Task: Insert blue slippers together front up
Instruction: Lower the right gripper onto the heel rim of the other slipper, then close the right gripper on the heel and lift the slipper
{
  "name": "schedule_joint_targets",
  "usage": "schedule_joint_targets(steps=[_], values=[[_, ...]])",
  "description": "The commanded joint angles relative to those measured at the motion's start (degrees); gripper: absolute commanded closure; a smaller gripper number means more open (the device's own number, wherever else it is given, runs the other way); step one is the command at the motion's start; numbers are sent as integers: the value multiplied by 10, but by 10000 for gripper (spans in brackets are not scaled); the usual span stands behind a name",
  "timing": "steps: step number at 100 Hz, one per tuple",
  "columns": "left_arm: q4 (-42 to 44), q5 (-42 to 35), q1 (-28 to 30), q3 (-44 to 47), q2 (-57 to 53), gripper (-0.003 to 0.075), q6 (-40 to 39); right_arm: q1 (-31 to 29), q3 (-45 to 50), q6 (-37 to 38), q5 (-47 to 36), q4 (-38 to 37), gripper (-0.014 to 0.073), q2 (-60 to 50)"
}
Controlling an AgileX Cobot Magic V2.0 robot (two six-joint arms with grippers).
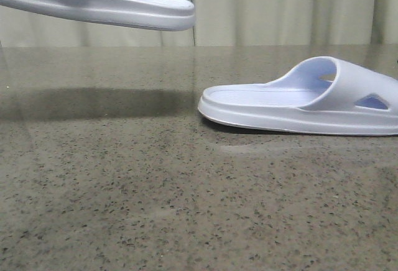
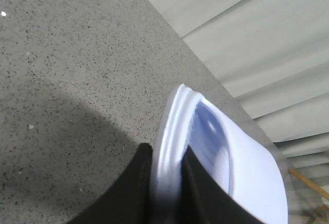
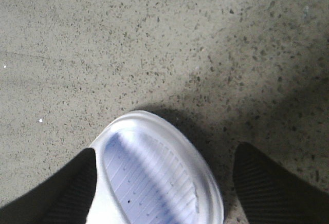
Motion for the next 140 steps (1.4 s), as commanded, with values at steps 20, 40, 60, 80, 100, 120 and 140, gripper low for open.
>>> schedule_joint_targets(steps=[20,40,60,80,100,120,140], values=[[-23,-13,1,-15,-9,701,1,-3,-14,-3,-39,10,119,3],[-24,-13,1,-15,-9,701,1,-3,-14,-3,-40,10,119,3],[-24,-13,1,-15,-9,701,1,-3,-14,-3,-40,21,119,14],[-24,-13,1,-15,-9,701,1,2,-14,-3,-46,31,119,20],[-24,-13,1,-15,-9,701,1,20,-14,-3,-60,37,119,20],[-24,-13,1,-15,-9,701,1,25,-14,-3,-64,37,119,20],[-24,-11,1,-15,-9,701,1,25,-14,-3,-58,38,165,38]])
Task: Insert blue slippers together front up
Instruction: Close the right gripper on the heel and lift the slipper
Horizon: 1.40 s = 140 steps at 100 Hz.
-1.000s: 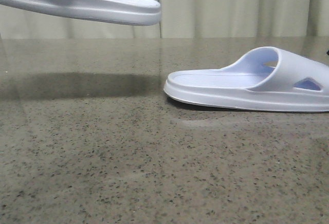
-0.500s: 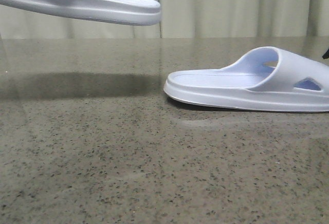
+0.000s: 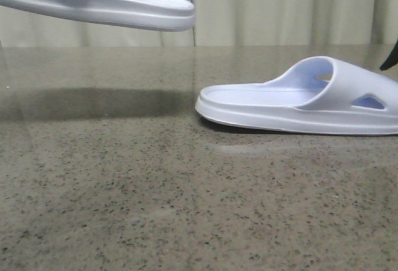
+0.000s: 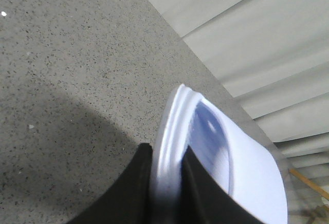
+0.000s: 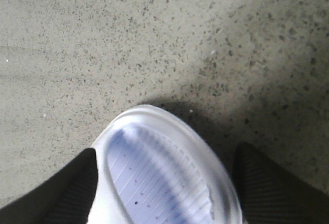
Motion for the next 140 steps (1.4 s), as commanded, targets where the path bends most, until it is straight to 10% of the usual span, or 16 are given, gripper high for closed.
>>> schedule_joint_targets(steps=[1,78,140], values=[[-24,-11,1,-15,-9,701,1,2,-14,-3,-28,4,176,5],[-25,-11,1,-15,-9,701,1,2,-14,-3,-12,-5,678,31],[-41,9,1,-15,-9,701,1,2,-22,-22,-51,-79,685,-19]])
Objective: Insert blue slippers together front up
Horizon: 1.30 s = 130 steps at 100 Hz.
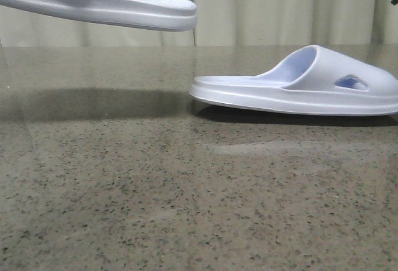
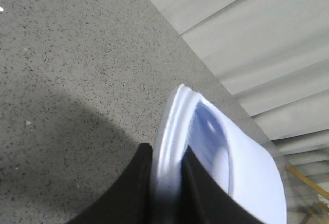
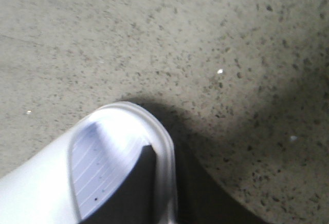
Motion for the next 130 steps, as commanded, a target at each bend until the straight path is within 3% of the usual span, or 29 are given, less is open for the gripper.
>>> schedule_joint_targets(steps=[1,70,107,130], values=[[-36,1,1,-15,-9,701,1,-2,-21,-14,-26,-11,685,-34],[-117,56,1,-15,-9,701,16,0,-41,-20,-3,5,685,-149],[-148,83,1,-15,-9,701,16,85,-41,-21,-52,24,685,-154],[-169,87,1,-15,-9,701,16,92,-41,-21,-66,31,685,-154]])
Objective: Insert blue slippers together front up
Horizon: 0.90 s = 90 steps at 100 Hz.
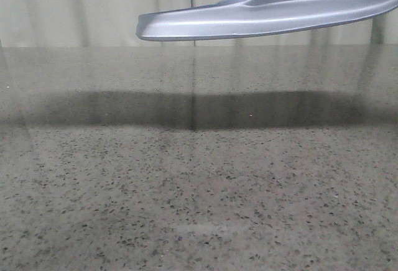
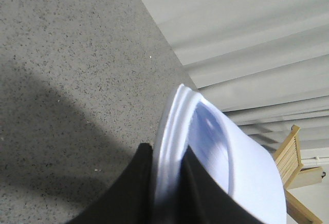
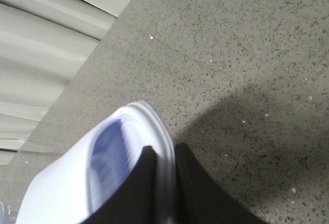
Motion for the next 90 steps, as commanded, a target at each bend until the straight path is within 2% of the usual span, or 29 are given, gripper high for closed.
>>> schedule_joint_targets(steps=[1,26,65,90], values=[[-44,3,1,-15,-9,701,1,1,-21,-6,-54,8,685,-10],[-45,4,1,-15,-9,702,1,1,-21,-6,-85,13,685,-30],[-48,7,1,-15,-9,704,1,1,-21,-6,-78,17,685,-47],[-48,18,1,-15,-9,704,7,45,-21,-6,-93,19,685,-47]])
